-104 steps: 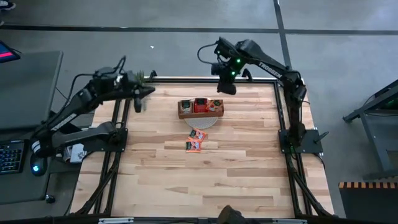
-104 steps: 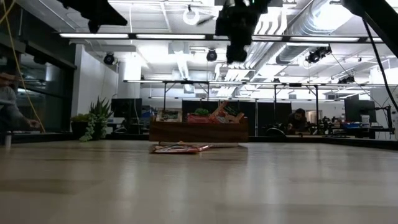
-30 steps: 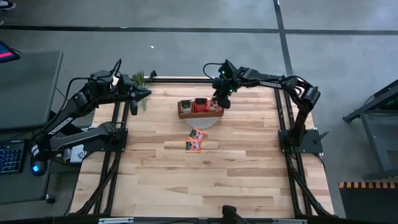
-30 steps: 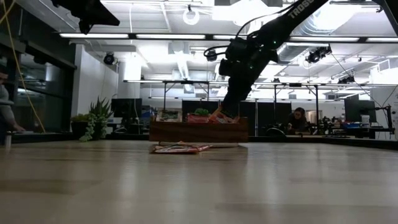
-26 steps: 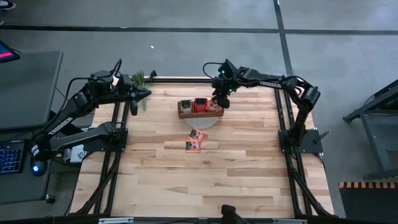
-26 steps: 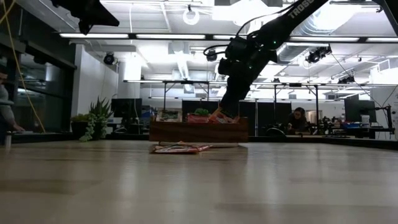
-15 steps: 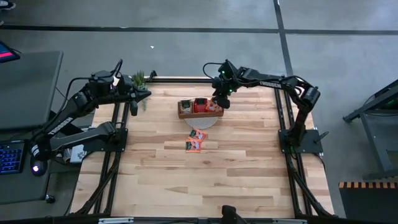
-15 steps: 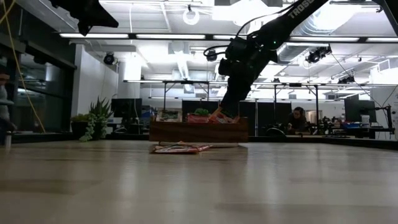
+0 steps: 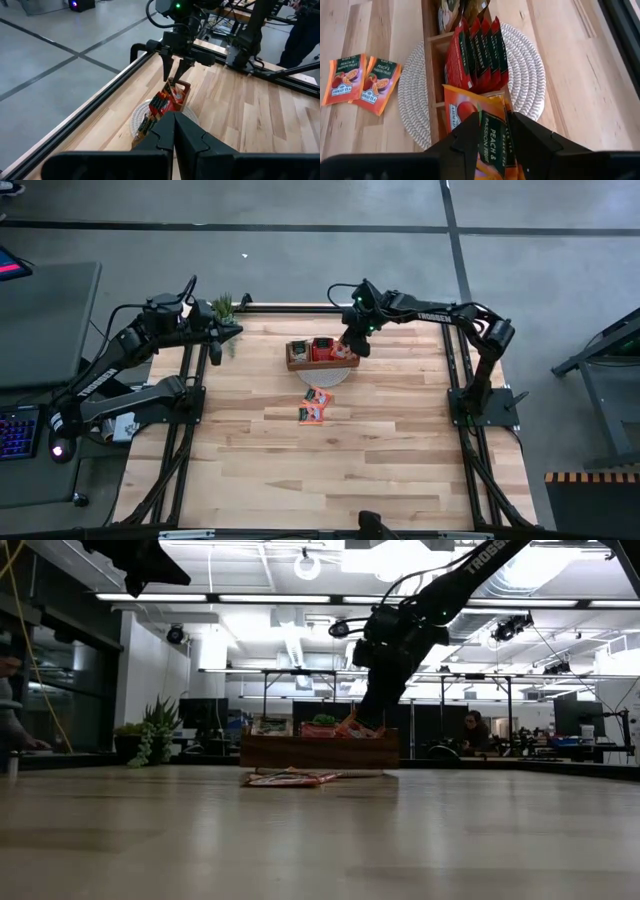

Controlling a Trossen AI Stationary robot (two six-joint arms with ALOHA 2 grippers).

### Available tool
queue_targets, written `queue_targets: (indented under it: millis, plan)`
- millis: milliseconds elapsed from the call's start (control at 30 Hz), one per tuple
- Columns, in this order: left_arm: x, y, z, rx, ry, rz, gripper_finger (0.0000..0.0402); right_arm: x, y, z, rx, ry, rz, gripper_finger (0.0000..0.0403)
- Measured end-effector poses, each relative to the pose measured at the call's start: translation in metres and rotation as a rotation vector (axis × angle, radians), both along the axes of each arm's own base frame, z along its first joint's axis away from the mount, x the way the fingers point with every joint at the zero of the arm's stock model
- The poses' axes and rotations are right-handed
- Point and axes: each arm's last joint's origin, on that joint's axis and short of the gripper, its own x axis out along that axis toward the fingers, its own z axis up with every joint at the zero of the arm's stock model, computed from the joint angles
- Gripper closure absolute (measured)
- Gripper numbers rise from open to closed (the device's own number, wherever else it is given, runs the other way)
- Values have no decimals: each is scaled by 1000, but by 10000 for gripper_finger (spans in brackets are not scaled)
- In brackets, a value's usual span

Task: Pick & Place Tea
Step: Put the orange tea bag in the right section of the wooden organizer

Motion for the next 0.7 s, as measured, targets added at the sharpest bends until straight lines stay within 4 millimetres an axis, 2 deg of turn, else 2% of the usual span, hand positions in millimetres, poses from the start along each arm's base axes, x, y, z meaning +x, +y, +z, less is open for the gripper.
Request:
queue_targets:
  millis: [133,300,700]
  plan:
    - [0,0,0,0,0,0,401,0,0,0,-4,-4,1,318]
    - [0,0,0,0,0,1,401,0,-1,0,-24,3,6,391]
    - [0,0,0,0,1,1,401,-1,0,4,-45,17,-24,401]
